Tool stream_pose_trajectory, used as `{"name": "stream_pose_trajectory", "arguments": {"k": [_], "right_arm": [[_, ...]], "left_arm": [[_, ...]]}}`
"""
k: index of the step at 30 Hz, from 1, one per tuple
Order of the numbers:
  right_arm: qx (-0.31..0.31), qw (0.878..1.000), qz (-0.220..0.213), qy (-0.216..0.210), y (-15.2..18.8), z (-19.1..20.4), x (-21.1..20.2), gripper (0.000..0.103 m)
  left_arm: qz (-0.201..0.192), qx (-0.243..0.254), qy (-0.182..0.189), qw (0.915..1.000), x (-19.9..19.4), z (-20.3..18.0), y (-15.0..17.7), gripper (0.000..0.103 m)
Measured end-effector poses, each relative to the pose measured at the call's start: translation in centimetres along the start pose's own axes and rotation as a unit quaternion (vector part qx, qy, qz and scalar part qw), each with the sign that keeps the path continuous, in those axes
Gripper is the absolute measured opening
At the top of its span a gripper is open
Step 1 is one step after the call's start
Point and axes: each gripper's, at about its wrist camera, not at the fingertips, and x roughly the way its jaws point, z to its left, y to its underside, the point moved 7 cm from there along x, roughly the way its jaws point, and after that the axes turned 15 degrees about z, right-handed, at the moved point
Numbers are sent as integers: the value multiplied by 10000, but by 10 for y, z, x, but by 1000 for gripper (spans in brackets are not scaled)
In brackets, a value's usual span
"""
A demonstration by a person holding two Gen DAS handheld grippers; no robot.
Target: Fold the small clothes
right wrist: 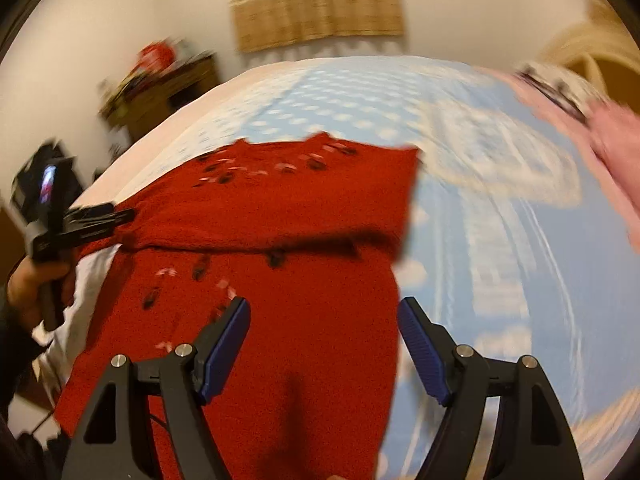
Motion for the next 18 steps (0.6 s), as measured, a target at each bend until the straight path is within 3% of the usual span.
{"name": "stream_pose_trajectory", "arguments": {"k": [5,9,10,14,16,18], "right_arm": [[3,9993,-116,-355,-52,-4,20,77],[490,9935,636,-812,-62,-27,77,77],[533,9923,777,-800,-60,-32,89,77],[492,9938,682,-729,-55,-41,87,76],[490,9954,663,-485,-53,-43,80,76],[356,9979,548,20,-51,-37,67,77]], "left_arm": [[287,-55,6,9996,24,-4,3,72],[185,-178,-5,9997,26,-3,5,83],[185,-205,54,9996,26,-3,5,83],[185,-201,247,9993,23,-6,11,84],[159,-128,251,9995,19,-8,17,84],[67,12,201,9998,10,-12,25,84]]}}
